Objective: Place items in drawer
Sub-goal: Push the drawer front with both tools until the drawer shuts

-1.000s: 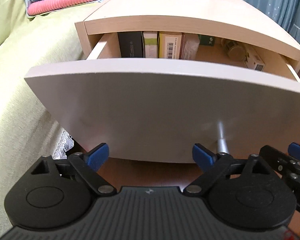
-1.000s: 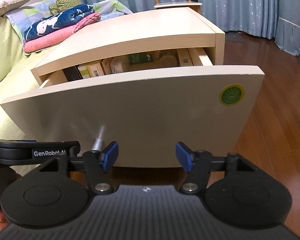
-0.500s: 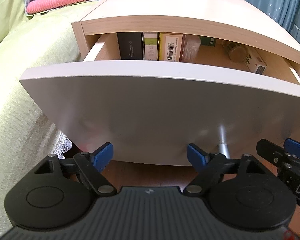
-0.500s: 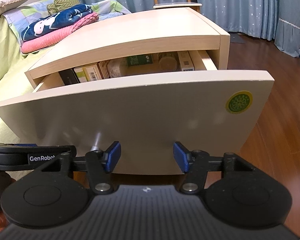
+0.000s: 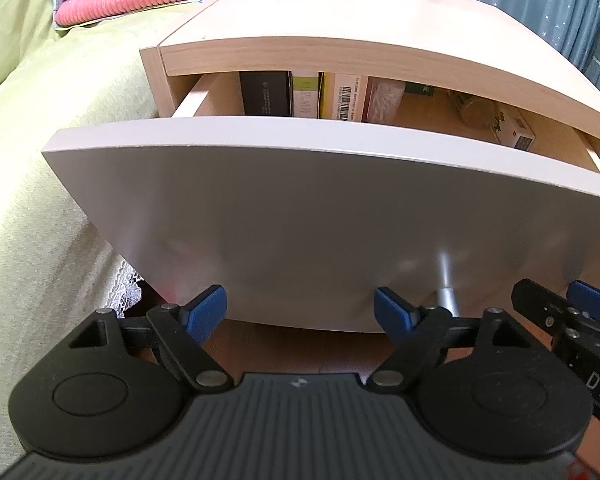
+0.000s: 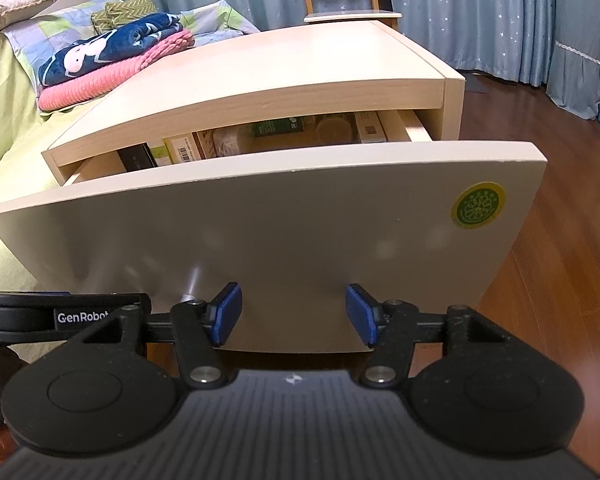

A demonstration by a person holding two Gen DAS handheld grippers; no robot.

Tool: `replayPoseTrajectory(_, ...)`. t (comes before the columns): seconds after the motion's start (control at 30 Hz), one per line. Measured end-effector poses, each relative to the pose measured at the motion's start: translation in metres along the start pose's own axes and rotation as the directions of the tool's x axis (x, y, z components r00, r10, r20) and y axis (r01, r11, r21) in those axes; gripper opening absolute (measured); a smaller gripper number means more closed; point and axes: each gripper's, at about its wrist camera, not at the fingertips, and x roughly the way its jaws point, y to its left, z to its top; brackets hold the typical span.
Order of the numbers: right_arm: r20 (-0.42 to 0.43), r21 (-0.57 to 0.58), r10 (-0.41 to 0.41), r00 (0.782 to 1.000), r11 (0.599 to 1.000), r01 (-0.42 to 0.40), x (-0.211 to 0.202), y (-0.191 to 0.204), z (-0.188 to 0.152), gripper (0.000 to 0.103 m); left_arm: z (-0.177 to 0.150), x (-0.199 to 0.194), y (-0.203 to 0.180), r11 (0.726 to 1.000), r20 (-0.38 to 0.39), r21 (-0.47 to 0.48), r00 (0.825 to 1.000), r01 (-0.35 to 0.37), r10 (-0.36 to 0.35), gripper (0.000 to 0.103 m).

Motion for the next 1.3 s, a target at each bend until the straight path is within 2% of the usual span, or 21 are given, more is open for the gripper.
replayPoseTrajectory(0.63, 0.020, 0.010, -0.011, 1.000, 1.000, 0.011, 0.011, -0.001, 0.015, 0.055, 0.000, -0.001, -0.004, 1.000, 0.035, -0.003, 0.999, -0.014, 0.014, 0.082)
replayPoseTrajectory(1.3, 0.032, 0.009, -0.020, 0.999, 1.000, 0.020, 0.019, 0.000, 0.023, 0.055, 0.021, 0.012, -0.006, 1.000, 0.033, -0.005, 0.999, -0.013, 0.013, 0.082)
